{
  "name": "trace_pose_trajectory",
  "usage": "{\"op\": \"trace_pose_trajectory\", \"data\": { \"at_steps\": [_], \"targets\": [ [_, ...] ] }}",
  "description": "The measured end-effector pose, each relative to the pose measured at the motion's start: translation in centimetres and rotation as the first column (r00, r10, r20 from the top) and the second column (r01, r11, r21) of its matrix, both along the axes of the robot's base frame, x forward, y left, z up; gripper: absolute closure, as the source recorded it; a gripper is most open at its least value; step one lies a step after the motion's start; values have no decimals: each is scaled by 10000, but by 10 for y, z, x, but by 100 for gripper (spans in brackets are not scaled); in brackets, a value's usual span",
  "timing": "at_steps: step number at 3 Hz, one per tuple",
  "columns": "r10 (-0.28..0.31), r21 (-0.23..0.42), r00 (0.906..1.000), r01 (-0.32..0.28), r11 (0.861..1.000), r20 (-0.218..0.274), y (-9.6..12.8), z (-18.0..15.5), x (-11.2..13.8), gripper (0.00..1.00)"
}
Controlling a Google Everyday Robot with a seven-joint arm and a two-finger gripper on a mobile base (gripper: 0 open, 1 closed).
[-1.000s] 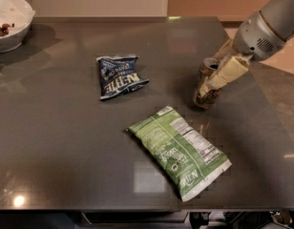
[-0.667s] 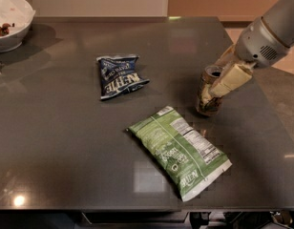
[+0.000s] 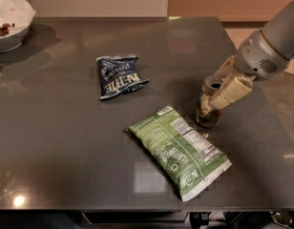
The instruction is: Move orange can near green jalapeno chip bag
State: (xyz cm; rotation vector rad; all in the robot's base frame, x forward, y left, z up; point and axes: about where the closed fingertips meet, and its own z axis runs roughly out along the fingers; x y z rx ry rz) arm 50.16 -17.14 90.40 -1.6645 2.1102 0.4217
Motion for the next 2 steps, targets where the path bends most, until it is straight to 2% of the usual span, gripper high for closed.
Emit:
{"op": "trace_pose_trajectory", "data": {
  "at_steps": [1,2],
  "targets": [
    [6,-2,10000,-6,10000,22,1,0,1,12],
    [15,-1,10000,-15,10000,46,2,0,1,0]
  ]
}}
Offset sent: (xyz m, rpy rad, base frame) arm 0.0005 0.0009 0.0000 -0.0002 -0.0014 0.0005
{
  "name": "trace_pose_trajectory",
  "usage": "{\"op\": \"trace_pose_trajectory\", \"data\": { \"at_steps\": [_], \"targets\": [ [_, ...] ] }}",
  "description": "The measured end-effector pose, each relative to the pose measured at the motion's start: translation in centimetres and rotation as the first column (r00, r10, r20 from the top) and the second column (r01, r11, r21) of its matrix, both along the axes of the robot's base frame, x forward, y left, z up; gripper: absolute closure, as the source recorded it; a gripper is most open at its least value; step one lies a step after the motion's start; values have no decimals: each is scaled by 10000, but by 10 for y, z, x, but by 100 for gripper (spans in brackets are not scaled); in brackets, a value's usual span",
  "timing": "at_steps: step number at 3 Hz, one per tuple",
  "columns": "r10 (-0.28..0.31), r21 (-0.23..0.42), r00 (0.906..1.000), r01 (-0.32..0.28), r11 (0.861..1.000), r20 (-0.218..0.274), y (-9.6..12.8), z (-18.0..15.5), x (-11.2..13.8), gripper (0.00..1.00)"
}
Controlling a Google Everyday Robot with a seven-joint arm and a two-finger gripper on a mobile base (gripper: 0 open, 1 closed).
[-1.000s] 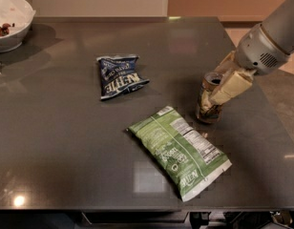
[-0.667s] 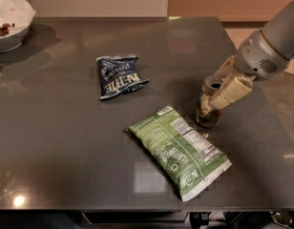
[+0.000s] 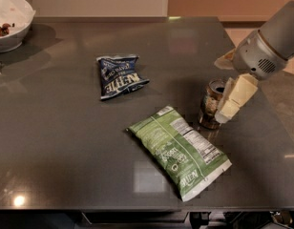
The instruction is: Move orange can near green jalapeno chip bag
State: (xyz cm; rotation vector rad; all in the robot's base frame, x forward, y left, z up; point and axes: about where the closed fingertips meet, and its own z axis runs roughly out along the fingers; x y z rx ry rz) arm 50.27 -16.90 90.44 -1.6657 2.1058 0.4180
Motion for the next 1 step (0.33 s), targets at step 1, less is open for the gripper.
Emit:
{"op": "trace_pose_trajectory", "data": {
  "at_steps": [1],
  "targets": [
    [0,0,10000,0,10000,0,0,0,0,0]
  ]
}}
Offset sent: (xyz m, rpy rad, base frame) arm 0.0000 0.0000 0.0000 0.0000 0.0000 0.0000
